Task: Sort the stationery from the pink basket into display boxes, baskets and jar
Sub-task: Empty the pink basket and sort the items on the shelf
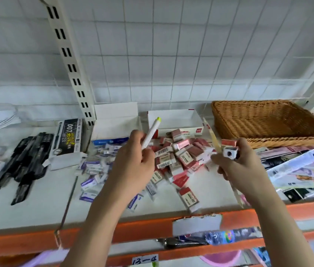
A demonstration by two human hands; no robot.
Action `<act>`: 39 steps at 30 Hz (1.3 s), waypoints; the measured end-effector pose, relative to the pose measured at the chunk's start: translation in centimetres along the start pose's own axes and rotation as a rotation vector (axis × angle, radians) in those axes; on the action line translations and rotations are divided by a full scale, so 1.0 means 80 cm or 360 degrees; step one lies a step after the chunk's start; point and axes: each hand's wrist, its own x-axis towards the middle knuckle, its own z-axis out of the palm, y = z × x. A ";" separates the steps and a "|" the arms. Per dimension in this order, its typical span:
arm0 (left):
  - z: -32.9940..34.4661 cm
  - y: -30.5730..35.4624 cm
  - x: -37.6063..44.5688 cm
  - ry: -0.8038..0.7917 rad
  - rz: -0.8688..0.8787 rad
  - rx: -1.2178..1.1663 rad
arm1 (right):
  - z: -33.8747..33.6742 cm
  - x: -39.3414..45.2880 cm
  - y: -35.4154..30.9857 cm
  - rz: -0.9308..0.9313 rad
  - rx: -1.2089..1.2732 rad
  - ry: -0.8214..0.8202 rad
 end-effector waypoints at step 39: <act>0.055 0.053 -0.030 0.0442 -0.0520 -0.0052 | -0.016 0.064 -0.047 -0.0115 0.0055 -0.1124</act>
